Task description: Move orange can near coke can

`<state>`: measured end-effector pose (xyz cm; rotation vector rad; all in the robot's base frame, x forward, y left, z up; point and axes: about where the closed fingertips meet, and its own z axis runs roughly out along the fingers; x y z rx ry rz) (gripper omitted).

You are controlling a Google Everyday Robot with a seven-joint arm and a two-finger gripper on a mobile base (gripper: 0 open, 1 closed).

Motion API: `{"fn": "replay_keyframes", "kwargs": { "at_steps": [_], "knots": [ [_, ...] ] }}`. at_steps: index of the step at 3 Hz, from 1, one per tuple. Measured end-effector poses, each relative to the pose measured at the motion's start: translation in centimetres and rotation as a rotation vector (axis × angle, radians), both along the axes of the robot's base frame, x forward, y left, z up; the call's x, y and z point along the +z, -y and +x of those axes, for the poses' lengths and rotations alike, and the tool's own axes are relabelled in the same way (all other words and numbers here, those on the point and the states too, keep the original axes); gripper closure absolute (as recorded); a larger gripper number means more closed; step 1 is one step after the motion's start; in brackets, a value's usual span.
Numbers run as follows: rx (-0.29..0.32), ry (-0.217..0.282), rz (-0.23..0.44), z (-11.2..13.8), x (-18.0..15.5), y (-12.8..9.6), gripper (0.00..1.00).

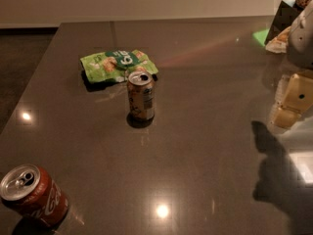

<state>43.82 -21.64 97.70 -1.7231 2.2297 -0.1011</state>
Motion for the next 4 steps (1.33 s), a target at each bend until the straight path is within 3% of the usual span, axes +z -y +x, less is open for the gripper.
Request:
{"fn": "replay_keyframes", "kwargs": {
  "at_steps": [1,2,4],
  "knots": [
    [-0.002,0.004,-0.006,0.1,0.1,-0.1,0.0],
    [0.018,0.015,0.048,1.4,-0.2,-2.1,0.0],
    [0.051,0.02,0.17,6.4,-3.5,-10.8,0.0]
  ]
}}
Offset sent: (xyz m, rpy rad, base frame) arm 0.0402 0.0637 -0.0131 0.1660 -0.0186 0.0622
